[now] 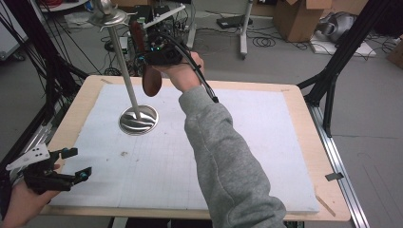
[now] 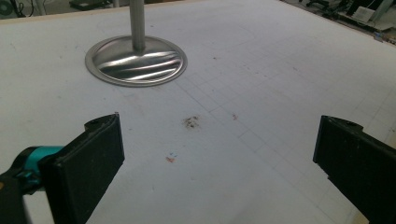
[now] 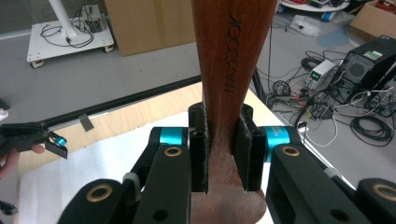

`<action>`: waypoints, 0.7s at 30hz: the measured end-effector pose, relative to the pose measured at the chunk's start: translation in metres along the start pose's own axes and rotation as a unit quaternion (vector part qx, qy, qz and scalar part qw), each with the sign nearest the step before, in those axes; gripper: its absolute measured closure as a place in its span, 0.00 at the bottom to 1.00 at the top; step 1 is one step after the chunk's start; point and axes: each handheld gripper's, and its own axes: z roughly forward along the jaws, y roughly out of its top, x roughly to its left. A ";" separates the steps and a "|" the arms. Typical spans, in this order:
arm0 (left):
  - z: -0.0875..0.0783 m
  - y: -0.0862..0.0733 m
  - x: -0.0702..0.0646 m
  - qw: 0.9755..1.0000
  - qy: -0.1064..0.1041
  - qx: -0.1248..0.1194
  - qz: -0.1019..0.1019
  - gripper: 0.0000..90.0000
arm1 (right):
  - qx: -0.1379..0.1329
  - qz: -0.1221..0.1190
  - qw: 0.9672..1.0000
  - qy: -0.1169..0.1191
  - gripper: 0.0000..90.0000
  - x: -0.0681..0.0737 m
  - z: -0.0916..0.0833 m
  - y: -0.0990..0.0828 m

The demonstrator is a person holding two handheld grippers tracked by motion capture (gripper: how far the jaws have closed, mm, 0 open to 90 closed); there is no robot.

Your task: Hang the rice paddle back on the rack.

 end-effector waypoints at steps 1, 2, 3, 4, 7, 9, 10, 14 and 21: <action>0.000 0.000 0.000 1.000 0.000 -0.001 0.000 0.03 | 0.000 0.001 1.000 -0.002 0.86 0.001 0.000 0.002; -0.001 0.001 0.000 1.000 0.000 -0.002 0.000 0.03 | -0.001 0.001 1.000 -0.003 0.86 0.000 0.000 0.002; -0.001 0.001 -0.001 1.000 0.000 -0.003 0.000 0.03 | -0.004 0.000 1.000 -0.004 0.86 0.000 -0.001 0.003; -0.001 0.001 -0.001 1.000 0.000 -0.003 0.002 0.03 | -0.004 0.002 1.000 -0.003 0.86 0.000 -0.001 0.004; -0.002 0.001 0.000 1.000 0.001 -0.003 0.000 0.03 | -0.003 0.002 1.000 -0.002 0.86 0.001 -0.002 0.005; -0.002 0.000 0.000 1.000 0.001 -0.002 -0.001 0.03 | -0.002 0.003 1.000 0.000 0.86 0.001 -0.001 0.005; -0.001 0.000 0.000 1.000 0.001 -0.001 -0.001 0.03 | -0.001 0.002 1.000 -0.001 0.86 0.000 0.000 0.005; -0.001 0.000 0.000 1.000 0.001 -0.001 0.000 0.03 | -0.002 0.003 1.000 0.001 0.86 0.000 0.002 0.005; -0.003 0.001 0.001 1.000 0.002 -0.006 -0.002 0.03 | -0.003 0.003 1.000 0.001 0.86 0.001 0.004 0.007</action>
